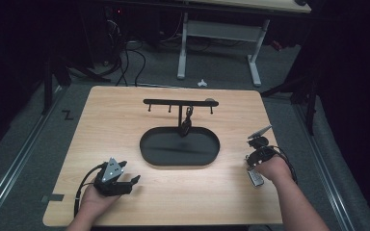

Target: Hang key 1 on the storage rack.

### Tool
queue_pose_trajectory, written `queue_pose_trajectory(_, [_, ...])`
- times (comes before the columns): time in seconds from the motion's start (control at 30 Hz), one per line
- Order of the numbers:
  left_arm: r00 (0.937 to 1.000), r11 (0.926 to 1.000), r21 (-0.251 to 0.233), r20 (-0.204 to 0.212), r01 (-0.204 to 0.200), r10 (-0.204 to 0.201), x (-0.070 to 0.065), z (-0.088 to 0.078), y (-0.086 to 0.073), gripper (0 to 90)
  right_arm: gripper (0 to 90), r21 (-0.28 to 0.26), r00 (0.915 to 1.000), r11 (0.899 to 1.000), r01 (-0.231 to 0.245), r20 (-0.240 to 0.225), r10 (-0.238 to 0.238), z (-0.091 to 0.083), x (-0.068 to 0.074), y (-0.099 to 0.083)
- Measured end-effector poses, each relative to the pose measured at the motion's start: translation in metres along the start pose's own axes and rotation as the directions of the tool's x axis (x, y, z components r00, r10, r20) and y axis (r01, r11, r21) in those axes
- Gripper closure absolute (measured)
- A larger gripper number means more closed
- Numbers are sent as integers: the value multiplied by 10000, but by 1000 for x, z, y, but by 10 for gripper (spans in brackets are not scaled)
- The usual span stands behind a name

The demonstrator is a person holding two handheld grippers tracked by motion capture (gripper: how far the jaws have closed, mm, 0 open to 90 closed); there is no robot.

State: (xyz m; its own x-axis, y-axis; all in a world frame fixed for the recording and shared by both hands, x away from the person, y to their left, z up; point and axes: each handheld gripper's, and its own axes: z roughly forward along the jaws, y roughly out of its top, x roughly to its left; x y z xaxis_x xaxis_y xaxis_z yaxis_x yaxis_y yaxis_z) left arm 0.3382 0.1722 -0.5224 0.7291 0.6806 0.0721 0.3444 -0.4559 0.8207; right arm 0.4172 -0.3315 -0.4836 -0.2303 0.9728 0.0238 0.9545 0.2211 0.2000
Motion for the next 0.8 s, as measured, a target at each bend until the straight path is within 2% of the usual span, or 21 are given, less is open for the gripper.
queue_pose_trajectory(0.17, [10000, 10000, -38, 0, 26, -26, -1, 1, 0, 270, 864, -232, 9991, 9996, 179, -389, -188, -14, 4, 2])
queue_pose_trajectory(0.33, [10000, 10000, -64, 20, 31, -30, -1, 1, 0, 270, 864, -341, 9971, 9978, 567, -494, -583, -29, 12, 4])
queue_pose_trajectory(0.8, [10000, 9999, -87, 29, 54, -53, -2, 0, 0, 270, 863, -551, 9946, 9937, 981, -274, -997, -68, 27, 11])
